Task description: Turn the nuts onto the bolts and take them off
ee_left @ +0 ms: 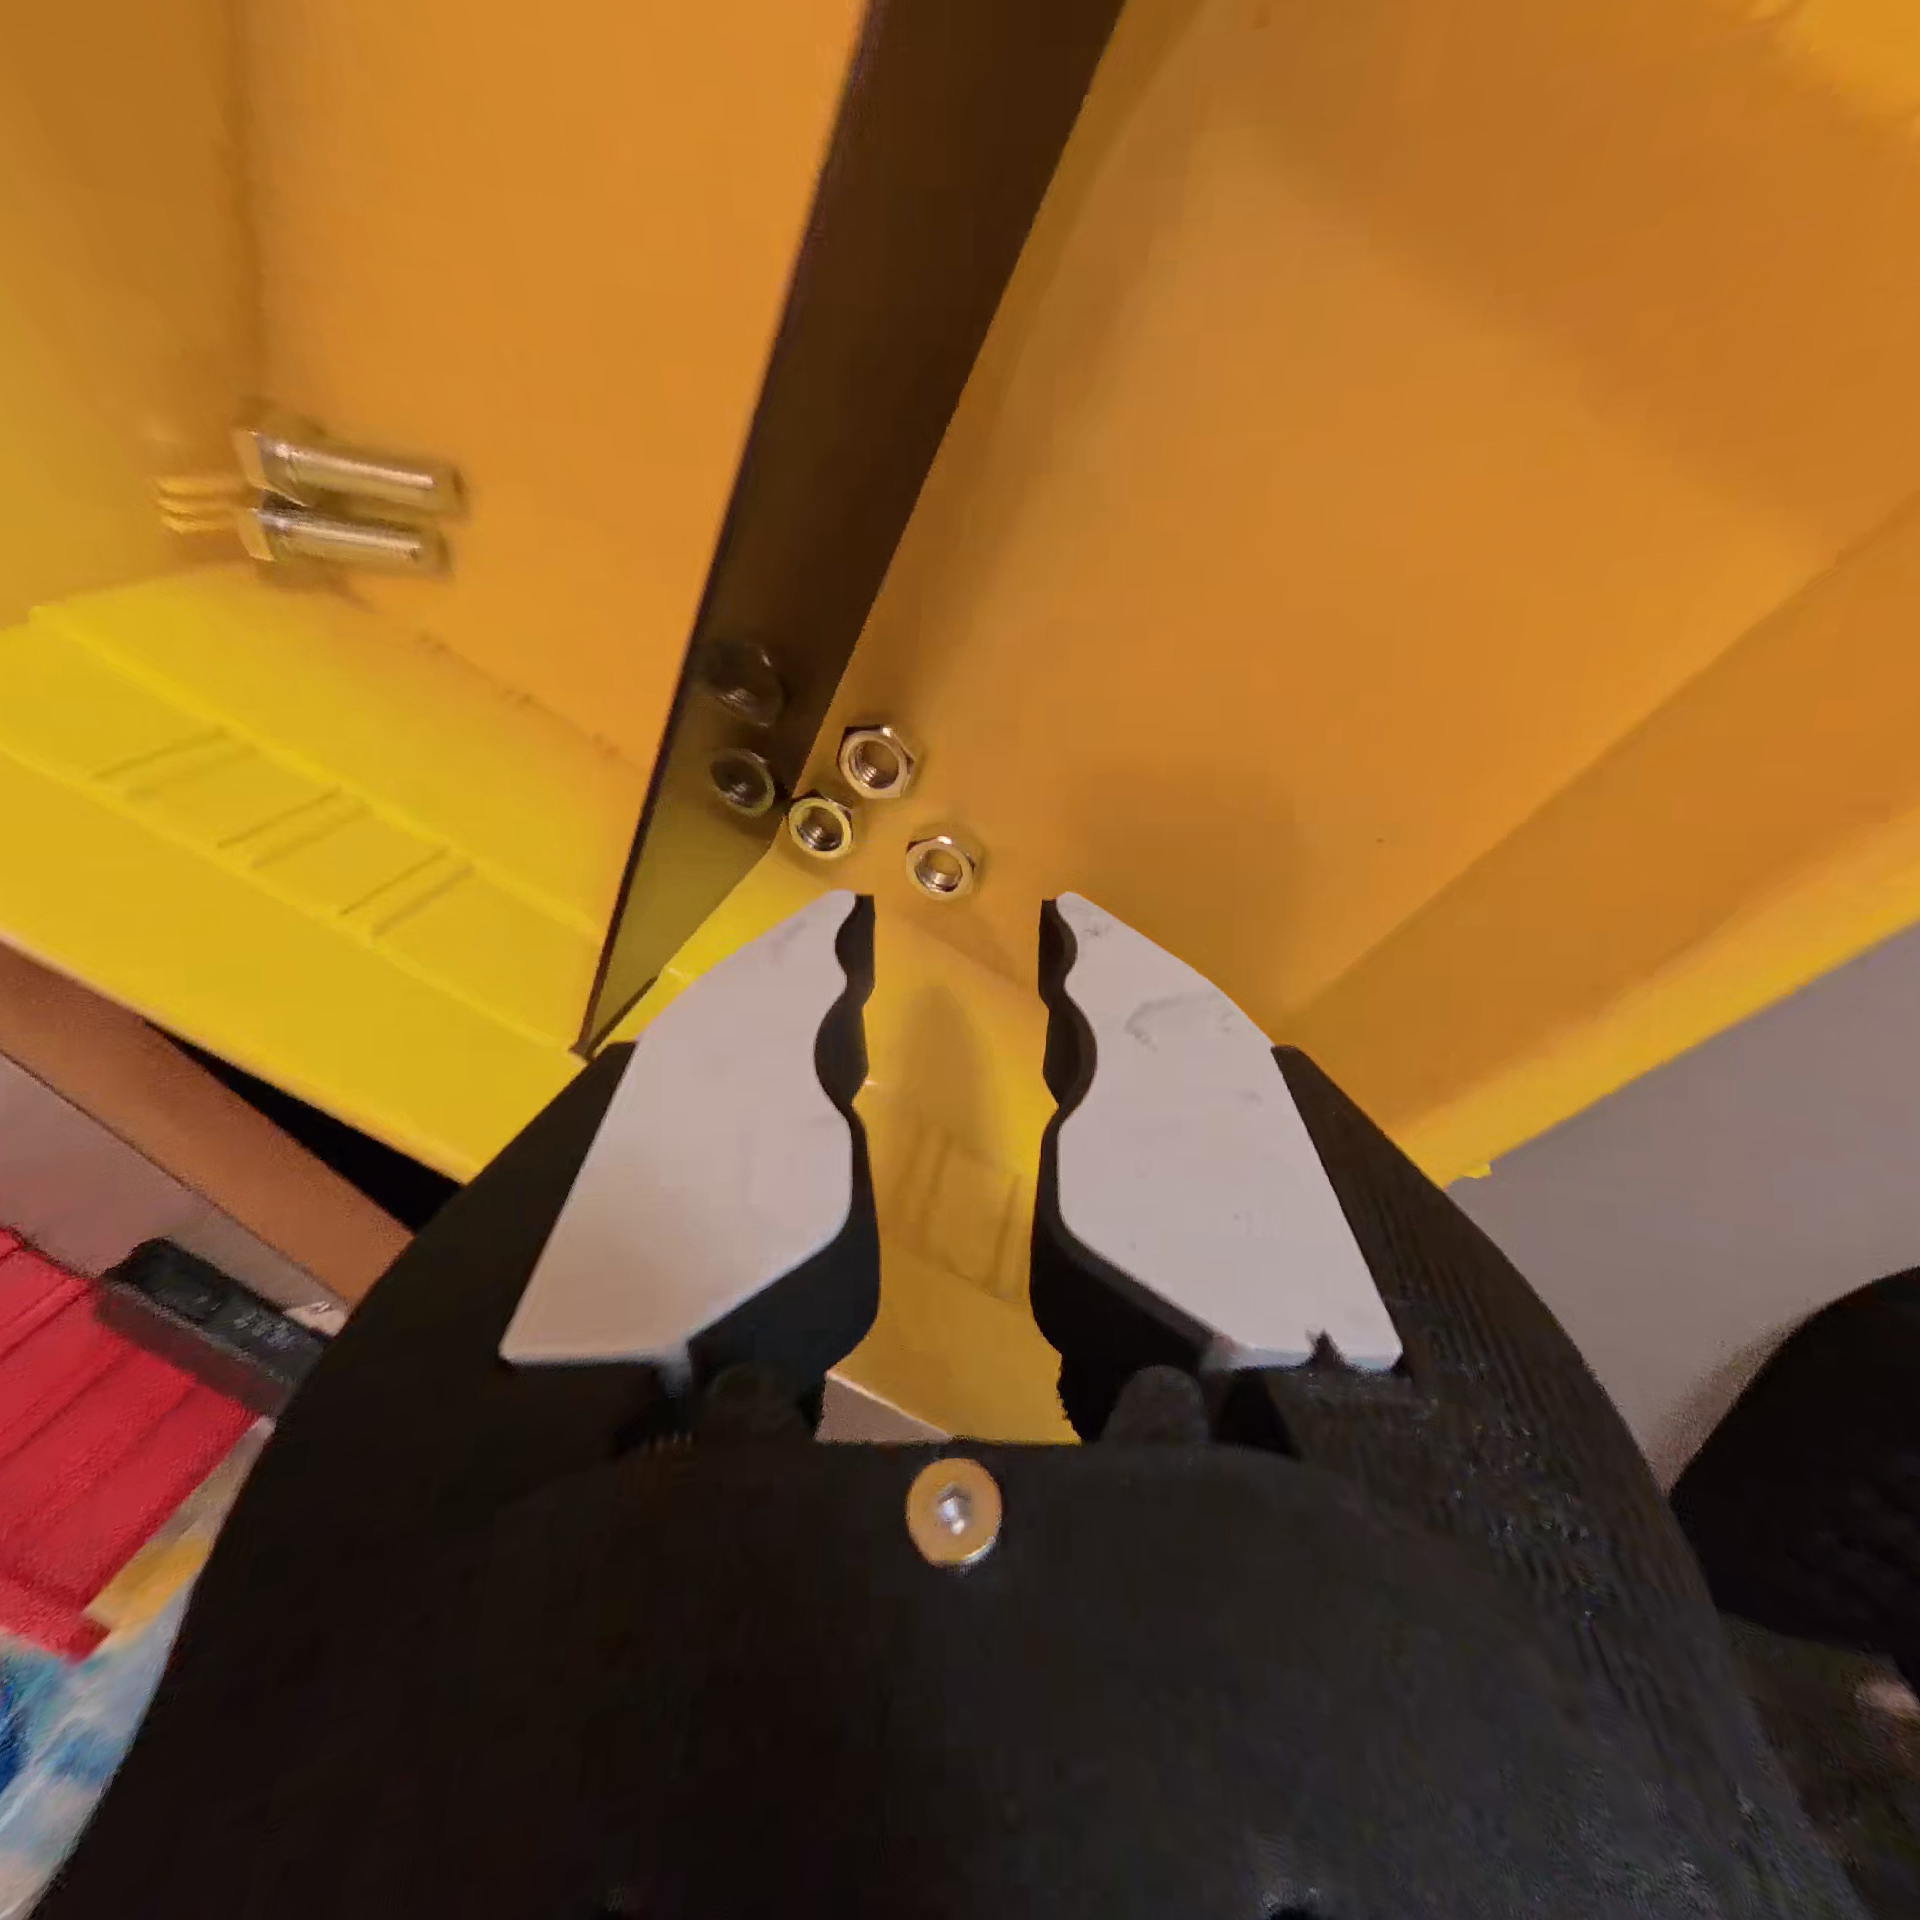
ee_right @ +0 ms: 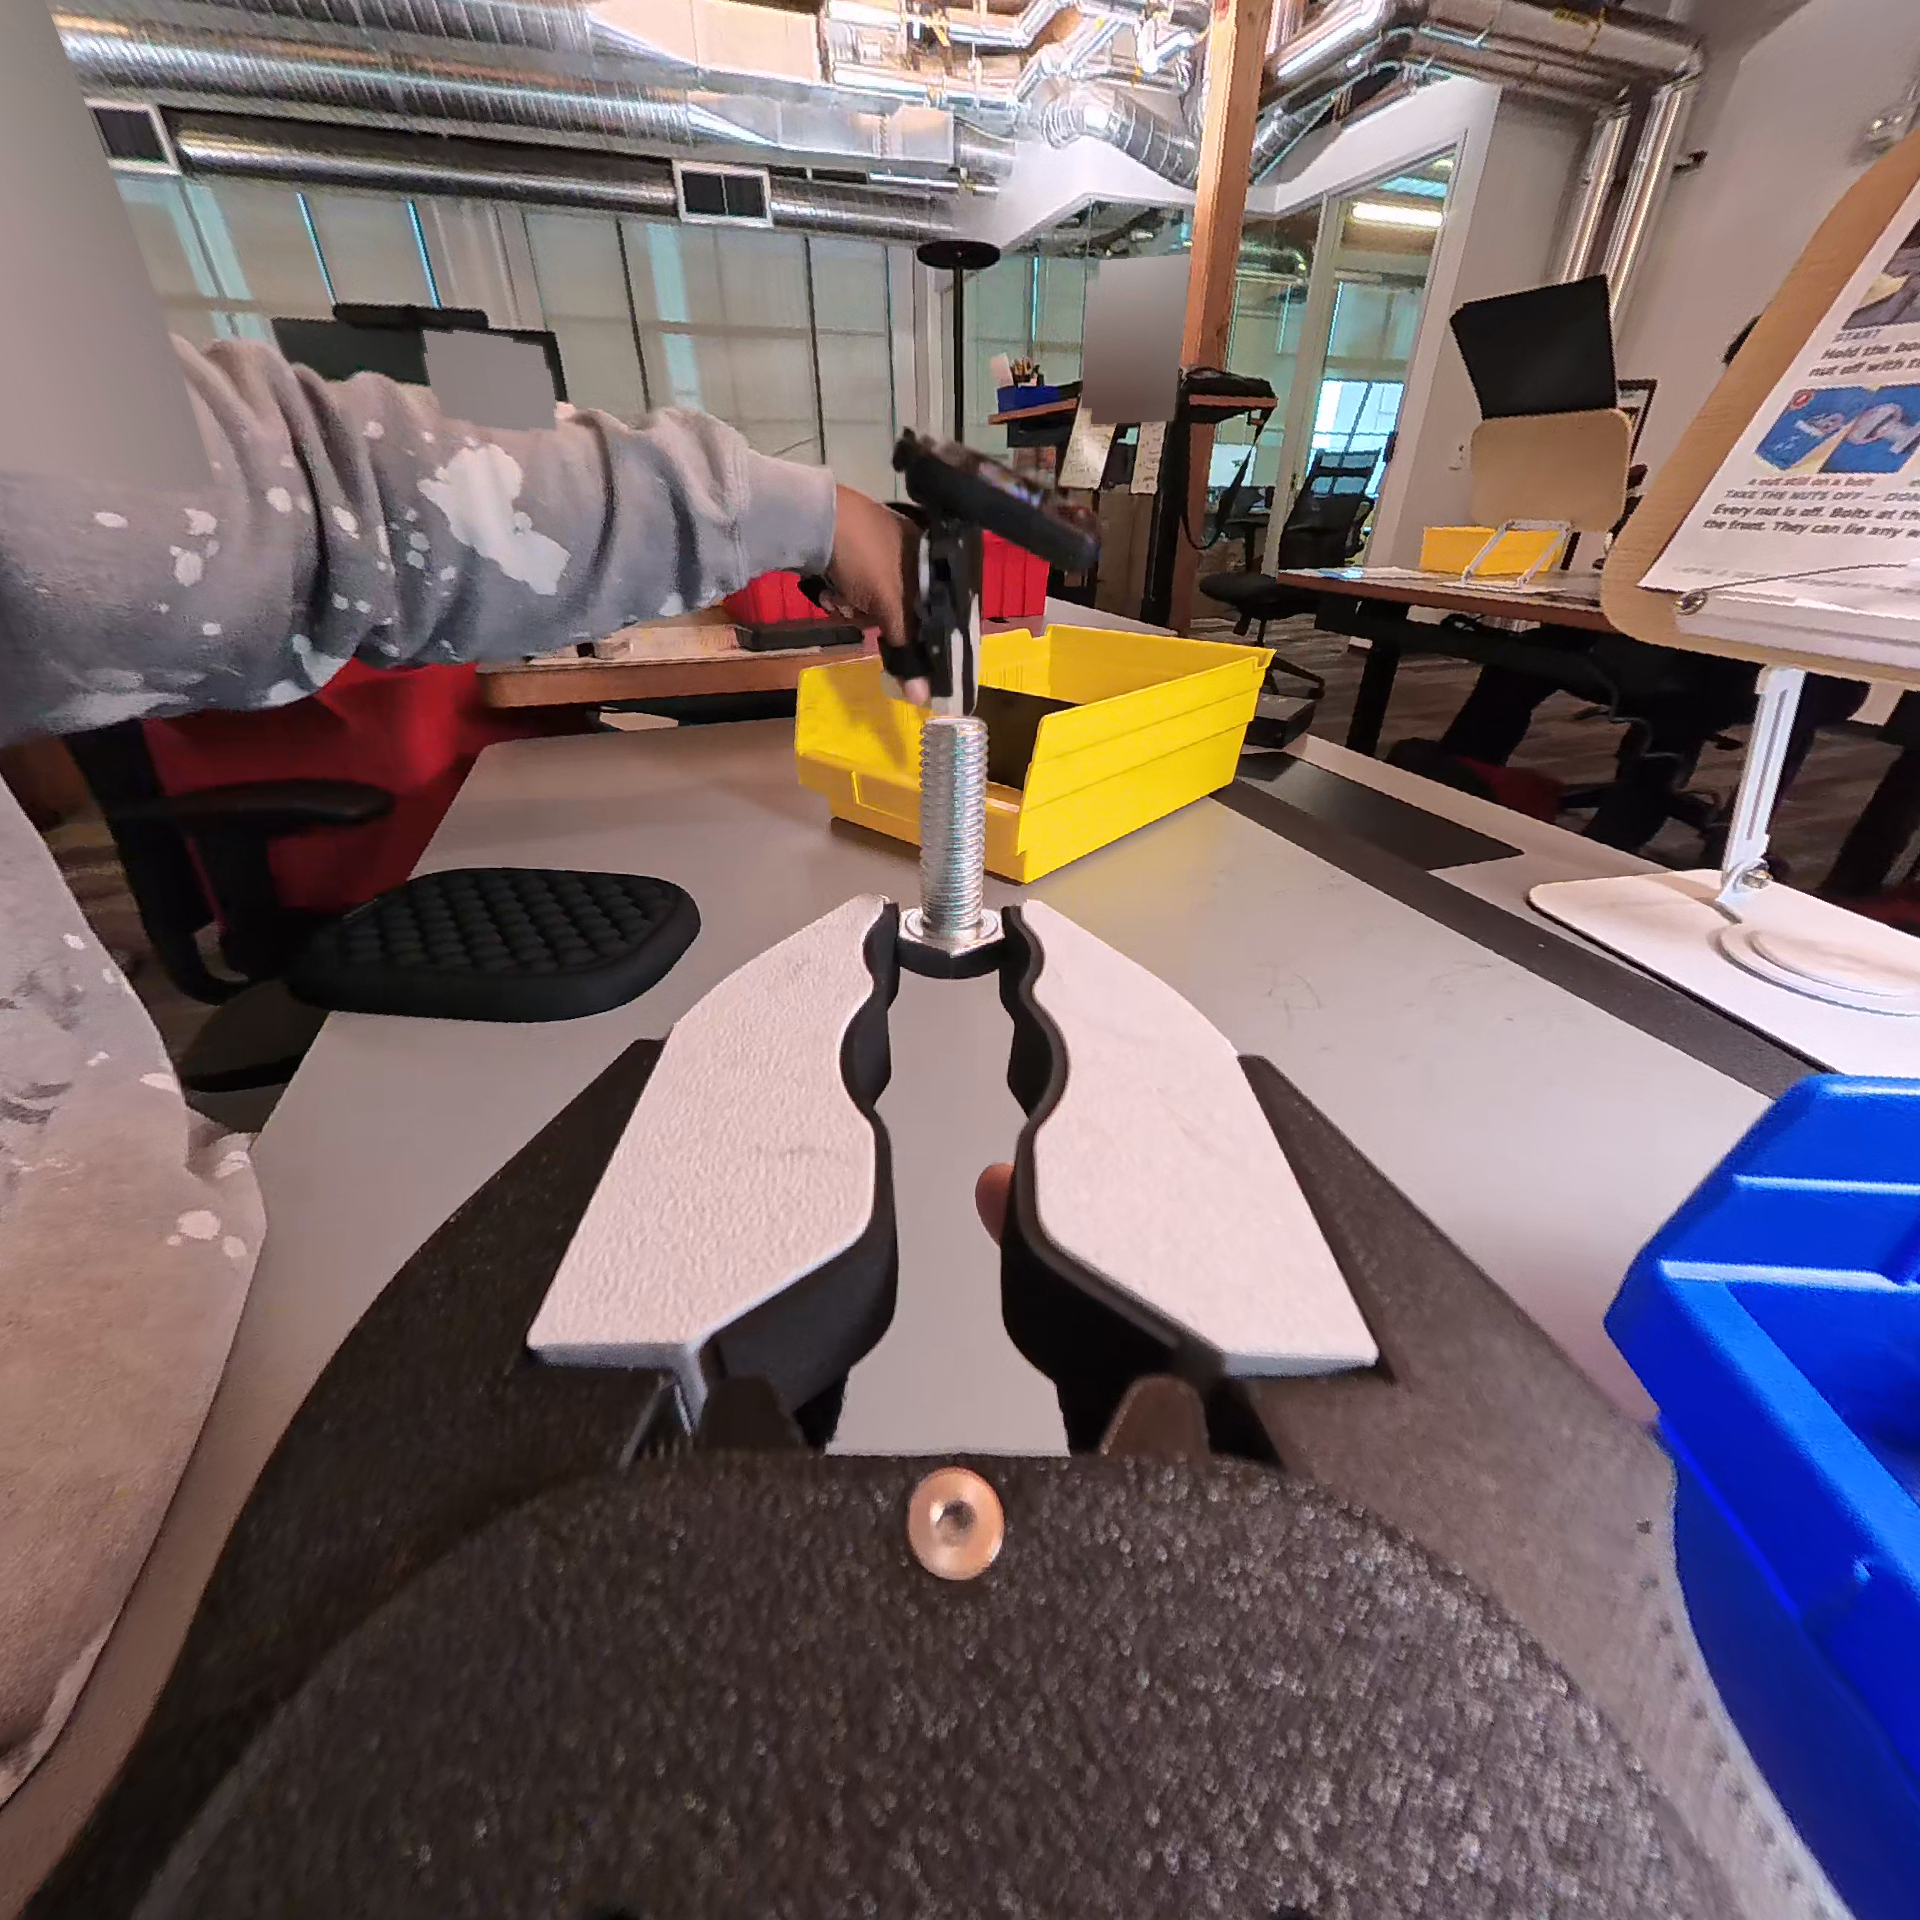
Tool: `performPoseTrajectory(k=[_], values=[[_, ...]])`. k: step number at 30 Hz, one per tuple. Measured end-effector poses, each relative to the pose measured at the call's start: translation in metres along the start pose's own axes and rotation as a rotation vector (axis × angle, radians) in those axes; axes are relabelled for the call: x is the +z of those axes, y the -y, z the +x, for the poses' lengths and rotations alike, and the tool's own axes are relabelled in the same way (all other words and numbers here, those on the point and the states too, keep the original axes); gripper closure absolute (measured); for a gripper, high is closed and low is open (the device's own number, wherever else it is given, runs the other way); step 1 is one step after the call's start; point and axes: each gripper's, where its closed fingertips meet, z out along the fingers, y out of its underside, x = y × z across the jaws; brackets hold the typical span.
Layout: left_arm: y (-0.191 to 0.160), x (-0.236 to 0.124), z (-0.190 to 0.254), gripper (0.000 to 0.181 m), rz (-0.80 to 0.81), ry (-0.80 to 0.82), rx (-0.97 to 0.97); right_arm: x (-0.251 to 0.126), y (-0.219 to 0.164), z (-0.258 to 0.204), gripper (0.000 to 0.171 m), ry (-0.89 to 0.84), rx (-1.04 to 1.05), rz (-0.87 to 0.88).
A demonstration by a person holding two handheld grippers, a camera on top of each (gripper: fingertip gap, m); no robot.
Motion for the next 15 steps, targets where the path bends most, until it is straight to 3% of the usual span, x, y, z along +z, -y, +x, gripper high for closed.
performPoseTrajectory(k=[8,15], values=[[-0.014,0.034,-0.006,0.149,-0.309,0.075,0.149,-0.002,-0.002,0.0,0.153,0.006,0.008,-0.007],[-0.01,0.041,-0.001,0.163,-0.305,0.026,0.189,-0.003,-0.003,0.002,0.153,0.007,0.018,-0.008]])
